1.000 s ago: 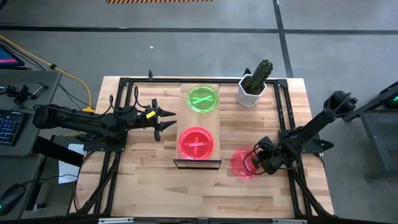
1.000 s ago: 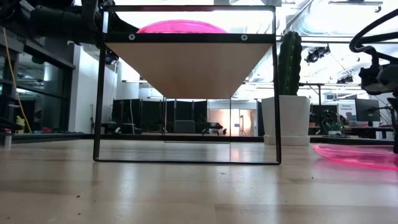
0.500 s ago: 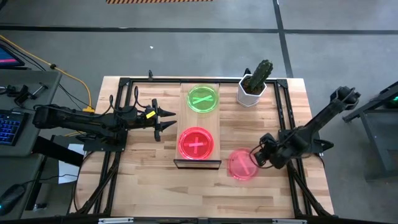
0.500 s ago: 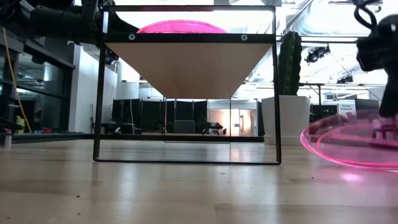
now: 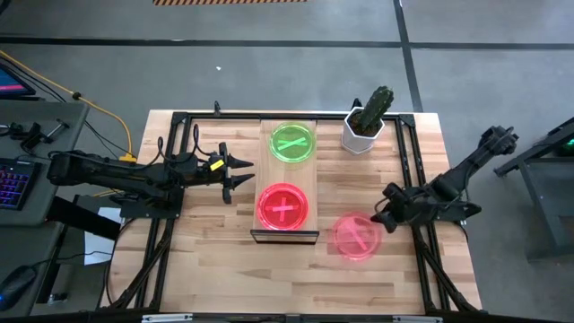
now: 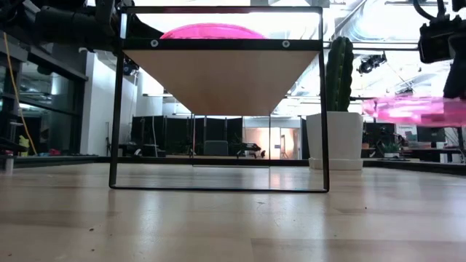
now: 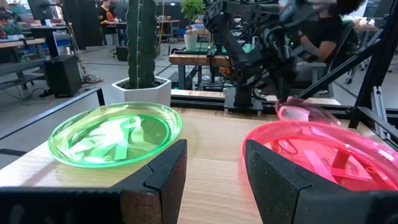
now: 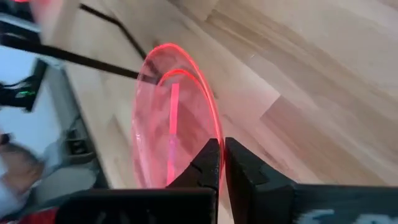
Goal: Place and stack plates onto a shelf
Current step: Stack the pink plate on top of the pink plate on the shelf
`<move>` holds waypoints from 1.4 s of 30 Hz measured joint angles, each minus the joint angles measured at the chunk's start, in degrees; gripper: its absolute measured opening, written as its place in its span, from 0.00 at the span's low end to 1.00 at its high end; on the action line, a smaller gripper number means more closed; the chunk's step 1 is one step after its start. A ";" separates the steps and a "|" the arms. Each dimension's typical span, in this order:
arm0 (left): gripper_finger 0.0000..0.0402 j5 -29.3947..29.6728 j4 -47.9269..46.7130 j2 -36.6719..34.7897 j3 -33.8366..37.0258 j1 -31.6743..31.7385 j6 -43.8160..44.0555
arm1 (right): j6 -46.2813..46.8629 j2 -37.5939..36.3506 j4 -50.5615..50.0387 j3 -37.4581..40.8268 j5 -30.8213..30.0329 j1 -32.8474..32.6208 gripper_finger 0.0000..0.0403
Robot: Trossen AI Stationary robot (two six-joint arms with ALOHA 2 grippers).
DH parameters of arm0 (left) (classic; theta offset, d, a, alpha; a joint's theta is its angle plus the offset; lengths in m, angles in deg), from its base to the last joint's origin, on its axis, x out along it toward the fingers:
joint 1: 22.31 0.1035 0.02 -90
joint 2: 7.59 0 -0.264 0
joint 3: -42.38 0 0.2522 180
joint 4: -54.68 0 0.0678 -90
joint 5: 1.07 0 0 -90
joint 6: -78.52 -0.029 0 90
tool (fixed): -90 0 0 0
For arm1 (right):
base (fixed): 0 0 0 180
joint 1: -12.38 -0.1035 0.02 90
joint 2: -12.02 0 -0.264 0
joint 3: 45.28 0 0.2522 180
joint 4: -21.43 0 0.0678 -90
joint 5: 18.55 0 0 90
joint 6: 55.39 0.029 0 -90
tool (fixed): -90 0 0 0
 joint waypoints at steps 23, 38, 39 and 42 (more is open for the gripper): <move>0.38 0.02 3.25 0.00 0.00 0.00 -1.20 | -38.74 -7.73 15.67 -10.62 -13.70 20.85 0.00; 0.38 0.04 4.44 0.00 0.00 0.00 -3.71 | -44.71 18.80 45.17 -10.64 8.66 36.58 0.00; 0.38 0.04 4.42 0.00 0.00 0.00 -3.71 | -44.56 20.20 46.81 -10.64 9.83 37.18 0.00; 0.38 0.04 4.45 0.00 0.00 0.00 -3.71 | -44.30 24.05 51.26 -10.64 13.14 38.51 0.00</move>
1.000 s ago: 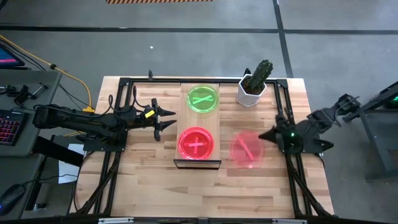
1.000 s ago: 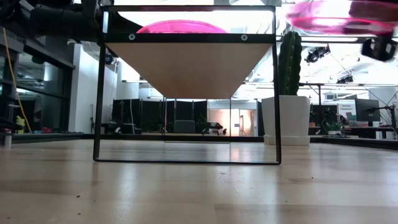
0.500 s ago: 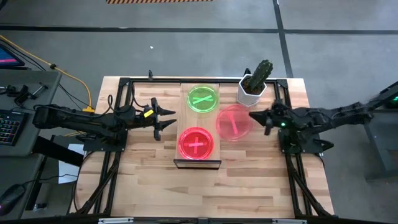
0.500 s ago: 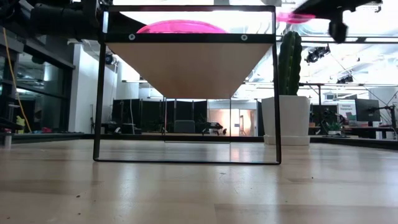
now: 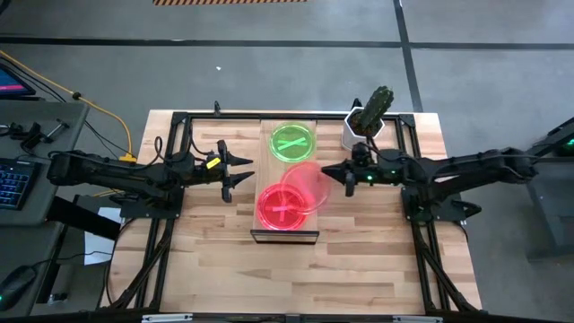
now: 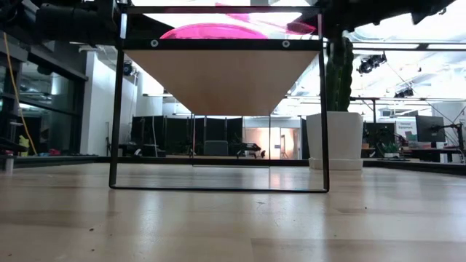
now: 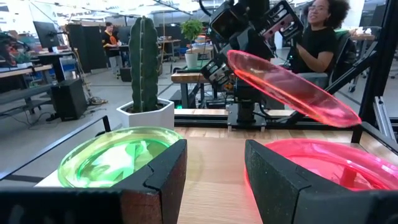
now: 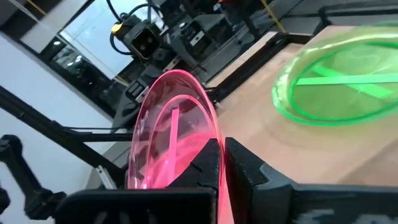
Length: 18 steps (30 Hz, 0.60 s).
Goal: Place and stack plates onto a shelf
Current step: Stack the pink plate on top of the pink plate on the shelf
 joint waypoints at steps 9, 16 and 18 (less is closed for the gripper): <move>0.38 0.00 0.09 0.00 0.00 0.00 0.00 | 1.07 8.24 9.03 0.00 1.82 1.12 0.00; 0.38 0.00 0.07 0.00 0.00 0.00 0.00 | 1.07 12.62 15.09 -0.02 1.80 1.12 0.00; 0.38 0.00 0.05 0.00 0.00 0.00 0.00 | 1.07 13.96 16.76 -0.02 1.80 1.12 0.00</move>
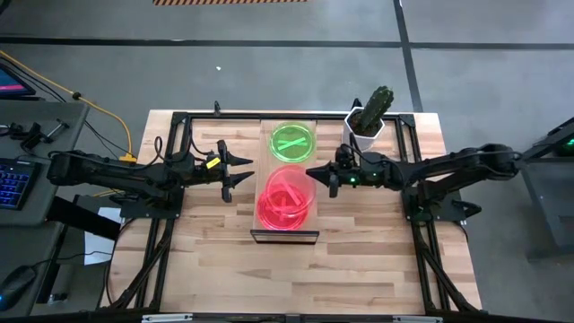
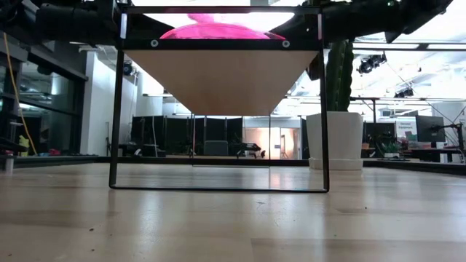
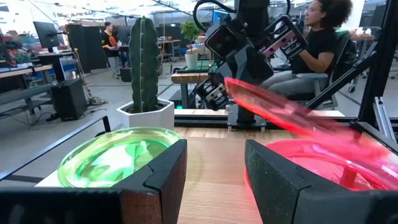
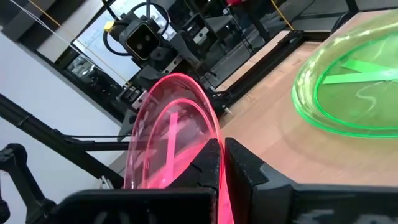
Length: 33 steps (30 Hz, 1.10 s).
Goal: Place and stack plates onto a shelf
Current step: Stack the pink plate on top of the pink plate on the shelf
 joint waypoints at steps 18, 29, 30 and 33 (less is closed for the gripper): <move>0.38 0.00 -0.04 0.00 0.00 0.01 0.00 | 2.03 8.94 10.57 -0.07 -0.02 -2.00 0.00; 0.38 0.00 -0.21 -0.01 0.00 0.01 0.00 | 1.97 10.75 13.15 -0.07 -0.06 -2.33 0.00; 0.38 0.00 -0.22 0.00 0.00 0.02 0.00 | 1.97 10.75 13.14 -0.07 -0.07 -2.44 0.00; 0.38 0.00 -0.24 -0.02 0.00 0.02 0.00 | 1.06 10.75 13.11 -0.07 -0.08 -2.88 0.00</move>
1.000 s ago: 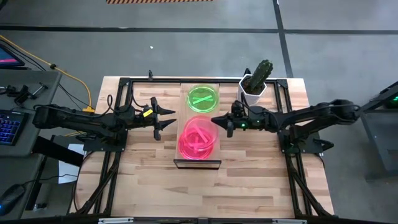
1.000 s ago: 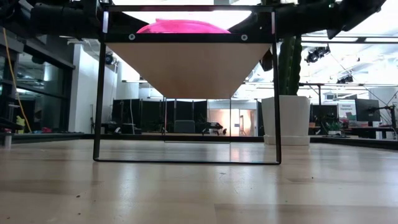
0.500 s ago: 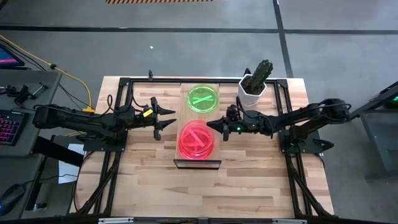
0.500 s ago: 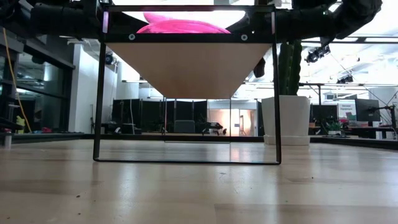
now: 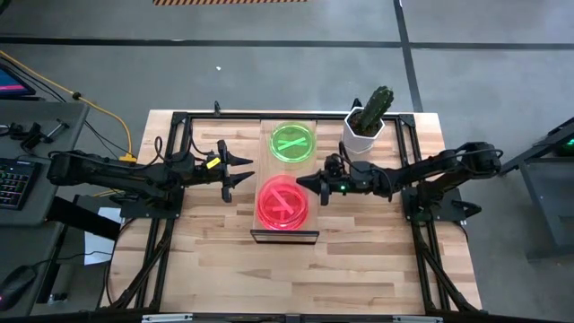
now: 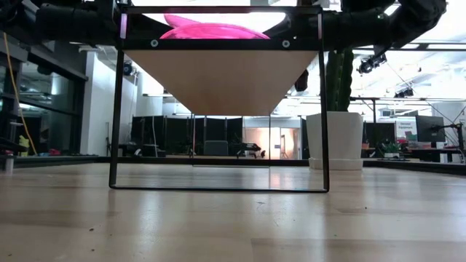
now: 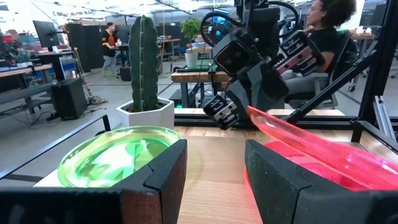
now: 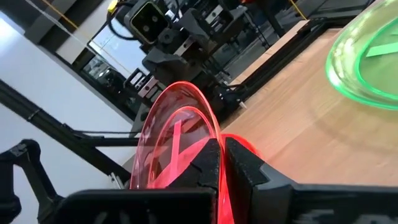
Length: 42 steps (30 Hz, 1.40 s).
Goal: Place and stack plates onto a shelf
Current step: Stack the pink plate on top of the pink plate on the shelf, then return to Home Position
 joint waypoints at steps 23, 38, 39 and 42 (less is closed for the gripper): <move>0.38 0.00 -0.06 0.02 0.00 -0.02 0.42 | -5.31 0.00 -1.28 0.02 1.17 -1.33 0.26; 0.38 -0.01 -1.29 0.02 0.00 -0.02 0.46 | -18.94 -16.41 -18.50 0.04 0.92 2.92 0.48; 0.38 -0.02 -1.36 0.02 0.00 -0.02 0.46 | -20.10 -18.33 -21.64 0.04 -0.36 2.99 0.48; 0.38 0.00 -1.33 0.02 0.00 -0.02 0.46 | -23.27 -23.02 -30.66 0.07 -6.03 2.82 0.48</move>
